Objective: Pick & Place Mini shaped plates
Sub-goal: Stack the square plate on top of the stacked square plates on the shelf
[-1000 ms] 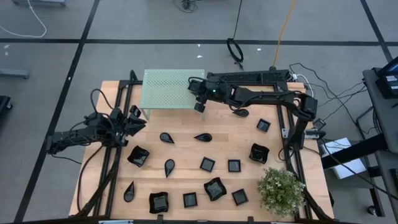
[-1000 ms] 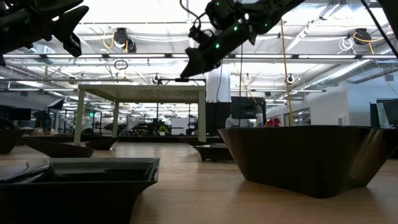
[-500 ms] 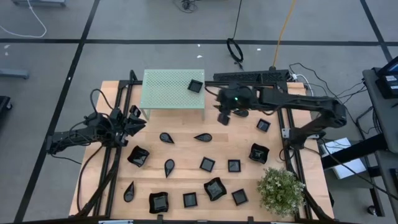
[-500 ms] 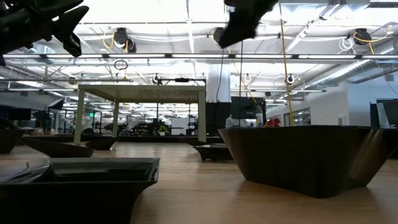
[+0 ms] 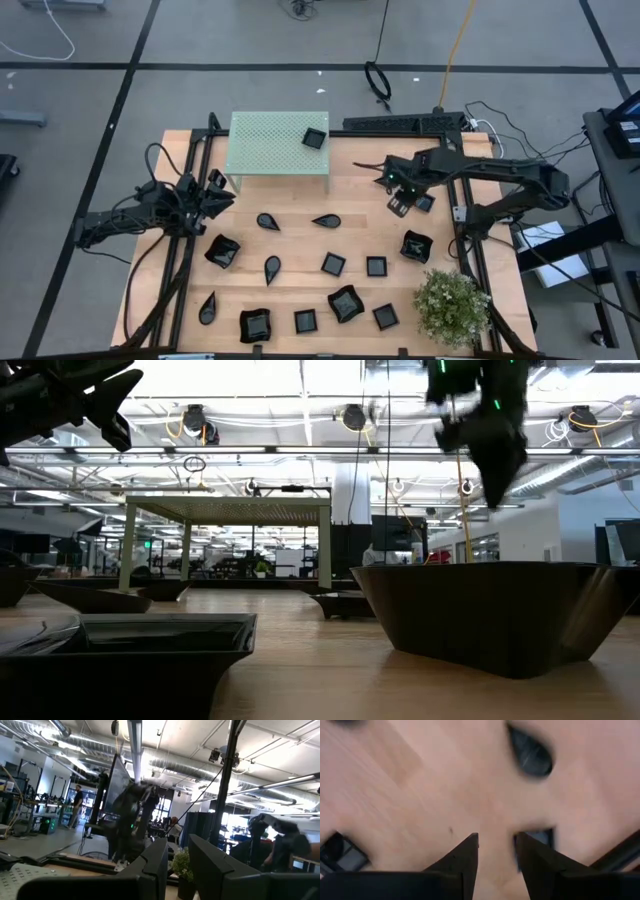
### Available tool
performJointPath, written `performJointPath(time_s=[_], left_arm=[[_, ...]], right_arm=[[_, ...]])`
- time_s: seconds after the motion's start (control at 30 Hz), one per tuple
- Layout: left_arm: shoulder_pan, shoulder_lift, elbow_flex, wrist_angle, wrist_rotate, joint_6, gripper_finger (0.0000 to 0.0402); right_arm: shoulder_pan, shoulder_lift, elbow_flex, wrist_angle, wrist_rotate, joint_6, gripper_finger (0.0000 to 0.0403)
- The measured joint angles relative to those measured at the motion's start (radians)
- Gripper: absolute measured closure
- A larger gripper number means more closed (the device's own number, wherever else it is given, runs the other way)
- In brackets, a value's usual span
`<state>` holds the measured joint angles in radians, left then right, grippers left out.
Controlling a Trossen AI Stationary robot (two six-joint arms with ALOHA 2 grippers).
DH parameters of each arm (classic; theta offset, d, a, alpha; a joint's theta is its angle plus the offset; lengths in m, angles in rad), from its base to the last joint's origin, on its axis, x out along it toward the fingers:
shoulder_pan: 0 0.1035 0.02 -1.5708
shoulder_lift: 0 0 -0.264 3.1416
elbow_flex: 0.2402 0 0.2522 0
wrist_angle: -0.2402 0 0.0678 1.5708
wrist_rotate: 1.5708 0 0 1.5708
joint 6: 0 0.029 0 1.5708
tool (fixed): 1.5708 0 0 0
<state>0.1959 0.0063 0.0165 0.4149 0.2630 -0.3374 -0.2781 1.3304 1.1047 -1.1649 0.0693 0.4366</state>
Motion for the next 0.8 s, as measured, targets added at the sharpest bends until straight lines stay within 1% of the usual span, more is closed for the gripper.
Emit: performJointPath(time_s=[0.13, 0.23, 0.33, 0.4, 0.53, 0.63, 0.7, 0.8], left_arm=[[0.000, 0.000, 0.000, 0.000, 0.000, 0.000, 0.0321], [0.000, 0.000, 0.000, 0.000, 0.000, 0.000, 0.0321], [0.000, 0.000, 0.000, 0.000, 0.000, 0.000, 0.0321], [0.000, 0.000, 0.000, 0.000, 0.000, 0.000, 0.0321], [0.000, 0.000, 0.000, 0.000, 0.000, 0.000, 0.0321], [0.000, 0.000, 0.000, 0.000, 0.000, 0.000, 0.0321], [0.000, 0.000, 0.000, 0.000, 0.000, 0.000, 0.0321], [0.000, 0.000, 0.000, 0.000, 0.000, 0.000, 0.0321]], right_arm=[[-0.054, 0.001, -0.192, 0.082, -0.086, -0.008, 0.0271], [-0.074, 0.001, -0.303, 0.141, -0.096, -0.010, 0.0271], [-0.082, 0.001, -0.377, 0.189, -0.096, -0.028, 0.0271], [-0.083, 0.001, -0.408, 0.217, -0.087, -0.034, 0.0271], [-0.083, 0.001, -0.438, 0.261, -0.017, -0.054, 0.0270], [-0.083, 0.001, -0.448, 0.294, 0.007, -0.074, 0.0270], [-0.083, 0.001, -0.448, 0.305, -0.001, -0.077, 0.0270], [-0.083, -0.002, -0.442, 0.299, -0.074, -0.059, 0.0270]])
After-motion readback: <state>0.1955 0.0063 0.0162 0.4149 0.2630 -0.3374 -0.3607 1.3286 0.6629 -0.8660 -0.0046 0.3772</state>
